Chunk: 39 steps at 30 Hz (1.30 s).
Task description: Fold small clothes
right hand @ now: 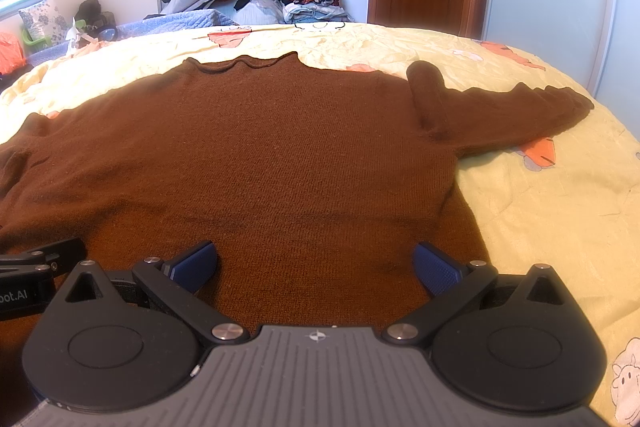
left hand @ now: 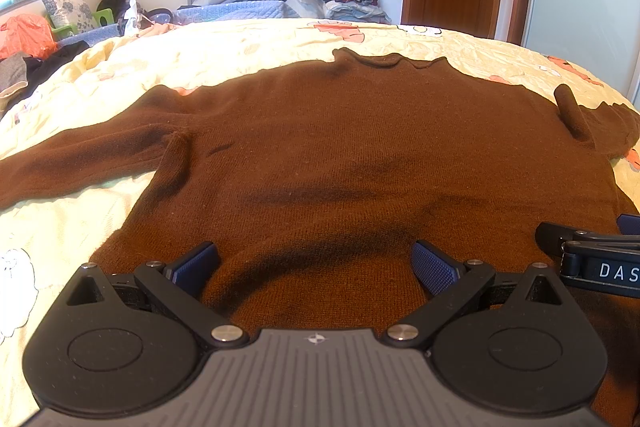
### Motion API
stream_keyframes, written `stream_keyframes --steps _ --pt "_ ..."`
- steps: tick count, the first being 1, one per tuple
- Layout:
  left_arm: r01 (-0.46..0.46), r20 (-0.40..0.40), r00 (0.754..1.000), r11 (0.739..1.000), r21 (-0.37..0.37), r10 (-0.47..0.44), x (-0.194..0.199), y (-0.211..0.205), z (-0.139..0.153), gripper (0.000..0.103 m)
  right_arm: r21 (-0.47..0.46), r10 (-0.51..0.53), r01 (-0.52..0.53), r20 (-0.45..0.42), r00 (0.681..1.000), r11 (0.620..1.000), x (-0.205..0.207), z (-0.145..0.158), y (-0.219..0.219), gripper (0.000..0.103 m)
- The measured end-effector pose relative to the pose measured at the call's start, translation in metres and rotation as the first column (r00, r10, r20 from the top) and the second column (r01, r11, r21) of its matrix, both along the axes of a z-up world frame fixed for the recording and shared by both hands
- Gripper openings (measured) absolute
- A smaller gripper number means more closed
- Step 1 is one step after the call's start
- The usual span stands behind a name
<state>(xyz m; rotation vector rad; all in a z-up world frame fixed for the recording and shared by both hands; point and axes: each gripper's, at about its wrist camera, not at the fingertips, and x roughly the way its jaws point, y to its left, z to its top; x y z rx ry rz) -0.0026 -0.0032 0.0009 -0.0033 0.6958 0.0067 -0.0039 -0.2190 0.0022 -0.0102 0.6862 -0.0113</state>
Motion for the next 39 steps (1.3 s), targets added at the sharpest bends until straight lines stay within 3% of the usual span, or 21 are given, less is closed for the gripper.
stream_keyframes --steps 39 --pt "-0.002 0.001 1.0 1.0 0.004 0.002 -0.0002 0.0016 -0.0004 0.103 0.013 0.002 -0.002 0.003 1.0 1.0 -0.0004 0.0015 -0.003 0.103"
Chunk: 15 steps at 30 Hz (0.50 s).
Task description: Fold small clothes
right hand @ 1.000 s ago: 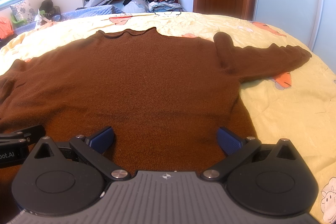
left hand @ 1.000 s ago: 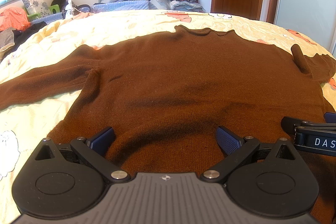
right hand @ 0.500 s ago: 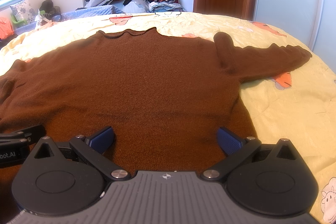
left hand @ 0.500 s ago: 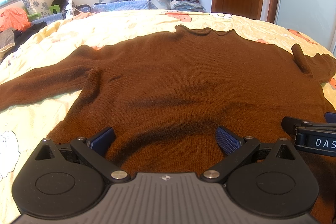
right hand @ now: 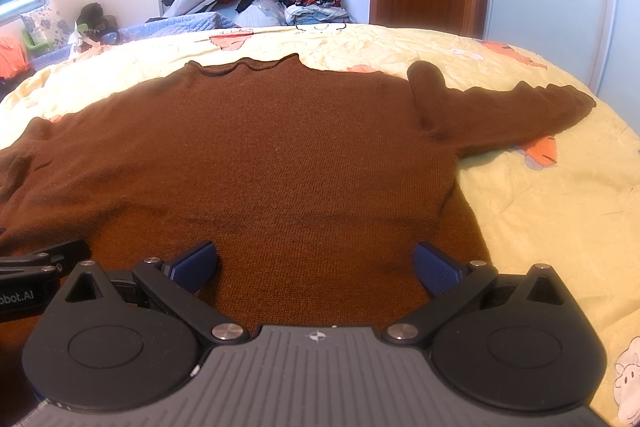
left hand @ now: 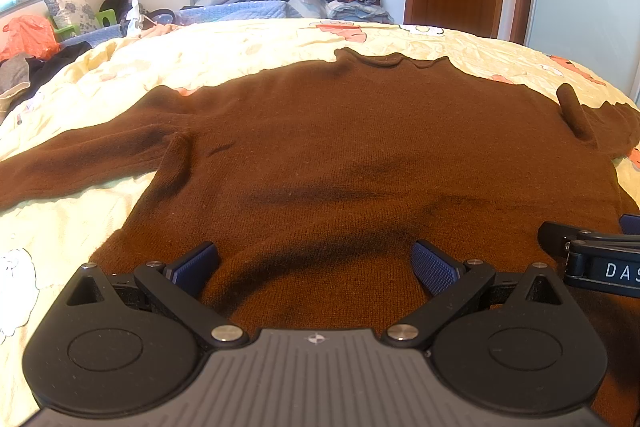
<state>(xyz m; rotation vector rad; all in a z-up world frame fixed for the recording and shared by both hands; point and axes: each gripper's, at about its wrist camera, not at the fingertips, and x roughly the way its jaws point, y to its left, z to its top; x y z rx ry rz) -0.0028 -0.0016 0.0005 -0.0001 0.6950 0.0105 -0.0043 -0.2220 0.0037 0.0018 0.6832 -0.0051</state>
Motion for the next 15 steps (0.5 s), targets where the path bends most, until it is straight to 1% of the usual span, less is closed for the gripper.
stream_keyframes --steps 15 --pt "0.0 0.0 1.0 1.0 0.001 0.0 0.0 -0.0003 -0.0001 0.103 -0.005 0.001 -0.001 -0.002 1.0 1.0 -0.0019 -0.0009 0.0038 0.103"
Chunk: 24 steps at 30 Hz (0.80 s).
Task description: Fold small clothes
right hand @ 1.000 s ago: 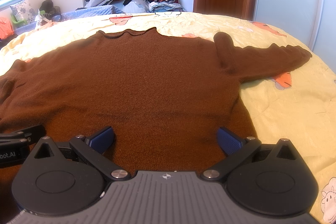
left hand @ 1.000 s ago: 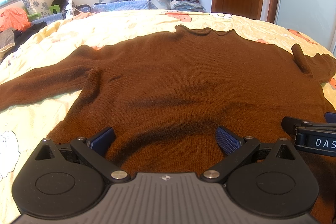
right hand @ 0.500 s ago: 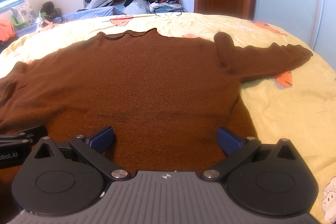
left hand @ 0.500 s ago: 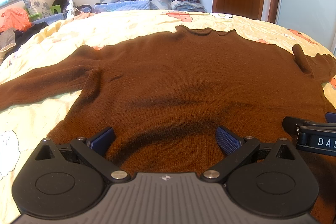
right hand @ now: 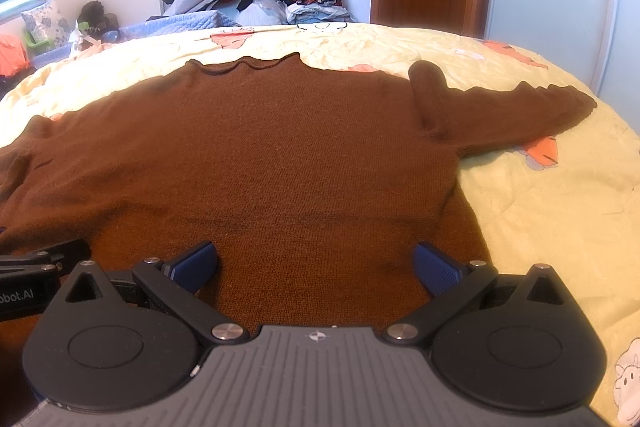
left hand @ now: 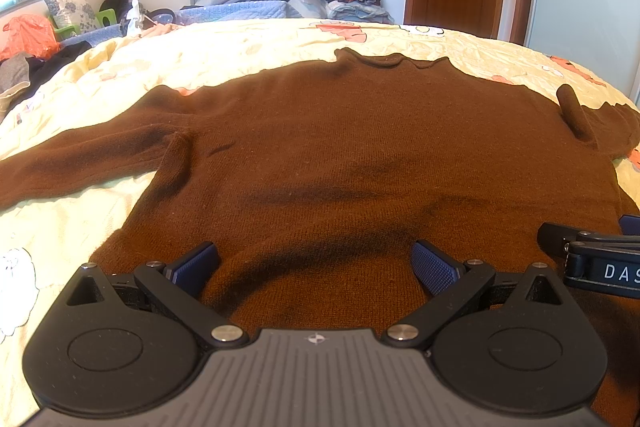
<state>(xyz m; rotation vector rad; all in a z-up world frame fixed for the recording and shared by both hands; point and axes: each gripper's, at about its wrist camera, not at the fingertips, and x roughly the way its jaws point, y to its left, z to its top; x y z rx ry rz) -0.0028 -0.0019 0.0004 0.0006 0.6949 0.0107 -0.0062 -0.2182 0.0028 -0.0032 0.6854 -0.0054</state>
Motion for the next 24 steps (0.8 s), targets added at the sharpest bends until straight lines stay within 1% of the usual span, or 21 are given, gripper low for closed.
stream_keyframes --steps 18,20,22,24 --pt "0.0 0.0 1.0 1.0 0.0 0.0 0.0 0.0 0.0 0.103 0.008 0.006 -0.006 -0.004 1.0 1.0 0.0 0.001 -0.002 0.103" --pt "0.0 0.0 1.0 1.0 0.0 0.0 0.0 0.0 0.0 0.103 0.056 0.04 -0.04 -0.008 0.999 0.998 0.002 0.006 -0.01 0.103" --pt "0.0 0.0 1.0 1.0 -0.001 0.0 0.0 0.0 0.0 0.103 0.161 0.057 -0.059 0.018 0.998 0.985 0.004 0.016 -0.028 0.103" --pt "0.0 0.0 1.0 1.0 -0.001 0.0 0.0 0.0 0.0 0.103 0.304 0.032 -0.063 0.106 0.994 0.95 0.005 0.037 -0.064 0.103"
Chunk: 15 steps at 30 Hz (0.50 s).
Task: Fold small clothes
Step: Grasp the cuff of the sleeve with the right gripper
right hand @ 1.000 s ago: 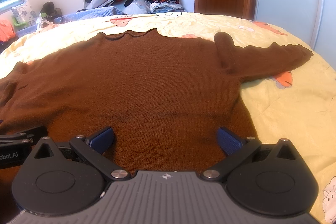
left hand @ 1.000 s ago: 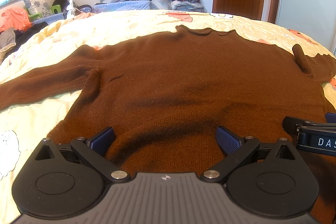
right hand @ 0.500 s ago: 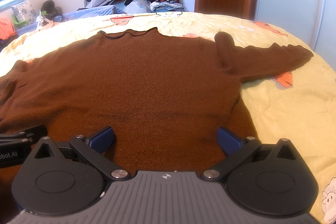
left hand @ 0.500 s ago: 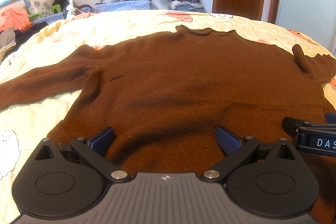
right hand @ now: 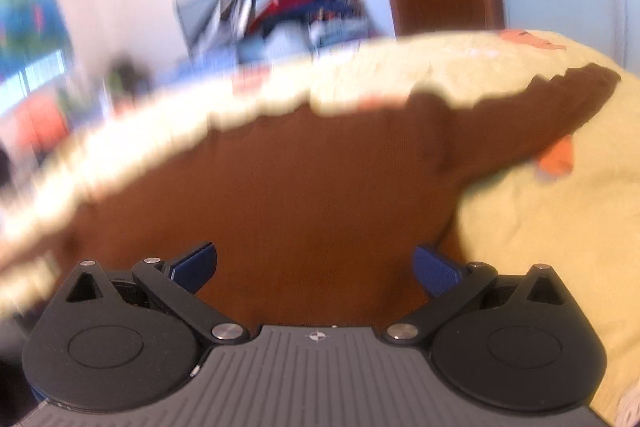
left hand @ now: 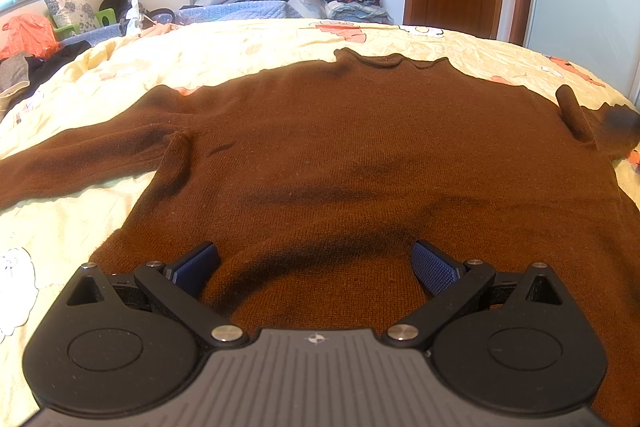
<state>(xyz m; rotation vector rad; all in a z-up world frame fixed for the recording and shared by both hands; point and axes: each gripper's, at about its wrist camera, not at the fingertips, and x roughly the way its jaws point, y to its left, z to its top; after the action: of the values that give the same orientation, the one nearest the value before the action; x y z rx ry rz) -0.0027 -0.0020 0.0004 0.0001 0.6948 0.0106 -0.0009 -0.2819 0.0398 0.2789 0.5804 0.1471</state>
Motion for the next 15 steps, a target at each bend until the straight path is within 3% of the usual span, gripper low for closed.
stream_keyframes --steps 3,7,8,10,12,15 --pt "0.0 0.0 1.0 1.0 0.001 0.0 0.0 0.0 0.0 0.103 0.131 -0.075 0.064 0.086 0.993 0.989 0.012 0.027 -0.061 0.103" --pt "0.0 0.0 1.0 1.0 -0.001 0.0 0.0 0.0 0.0 0.103 0.319 -0.176 0.151 0.051 0.983 0.936 0.051 0.038 -0.164 0.103" --pt "0.0 0.0 1.0 1.0 -0.001 0.0 0.0 0.0 0.0 0.103 0.378 -0.223 0.197 0.025 0.974 0.905 0.063 0.034 -0.194 0.103" --pt "0.0 0.0 1.0 1.0 -0.002 0.0 0.0 0.0 0.0 0.103 0.504 -0.324 0.316 -0.075 0.943 0.804 0.09 0.02 -0.258 0.103" --pt "-0.001 0.0 1.0 1.0 -0.003 0.001 0.0 0.0 0.0 0.103 0.542 -0.393 0.399 -0.134 0.91 0.74 0.107 0.005 -0.302 0.1" --pt "0.0 0.0 1.0 1.0 -0.002 0.0 0.0 0.0 0.0 0.103 0.528 -0.459 0.475 -0.172 0.872 0.704 0.134 -0.012 -0.337 0.092"
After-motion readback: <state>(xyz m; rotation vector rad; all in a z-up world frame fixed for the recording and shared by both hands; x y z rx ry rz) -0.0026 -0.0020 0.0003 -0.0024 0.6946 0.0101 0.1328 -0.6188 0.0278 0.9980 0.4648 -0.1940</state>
